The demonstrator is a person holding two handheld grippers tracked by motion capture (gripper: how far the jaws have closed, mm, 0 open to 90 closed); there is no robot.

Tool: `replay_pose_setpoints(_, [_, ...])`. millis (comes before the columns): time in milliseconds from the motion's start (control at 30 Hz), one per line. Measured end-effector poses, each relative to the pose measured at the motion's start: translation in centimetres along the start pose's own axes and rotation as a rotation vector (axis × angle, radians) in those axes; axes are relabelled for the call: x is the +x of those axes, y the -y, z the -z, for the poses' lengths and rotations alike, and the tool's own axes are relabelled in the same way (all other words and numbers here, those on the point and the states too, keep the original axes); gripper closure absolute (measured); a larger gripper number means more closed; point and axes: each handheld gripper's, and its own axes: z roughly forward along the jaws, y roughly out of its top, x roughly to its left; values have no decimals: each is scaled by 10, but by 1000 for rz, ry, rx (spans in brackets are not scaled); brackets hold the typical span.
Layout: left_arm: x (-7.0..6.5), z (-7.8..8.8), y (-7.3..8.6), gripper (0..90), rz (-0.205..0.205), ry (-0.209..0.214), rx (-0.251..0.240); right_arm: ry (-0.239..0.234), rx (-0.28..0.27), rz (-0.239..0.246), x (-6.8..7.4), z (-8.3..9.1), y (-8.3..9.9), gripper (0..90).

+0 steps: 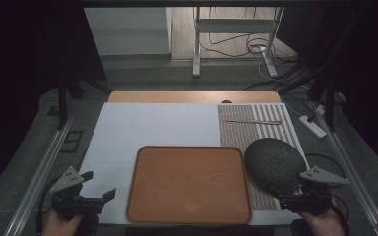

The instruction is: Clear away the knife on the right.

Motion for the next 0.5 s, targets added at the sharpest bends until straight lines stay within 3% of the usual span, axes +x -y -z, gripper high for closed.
replay_pose_setpoints(167, [-1, -1, -1, 6, 0, 7, 11, -27, 6, 13, 0, -1, 0, 0])
replay_pose_setpoints(500, [-2, -2, -1, 8, -8, 8, 29, -32, 22, 20, 1, -2, -1, 0])
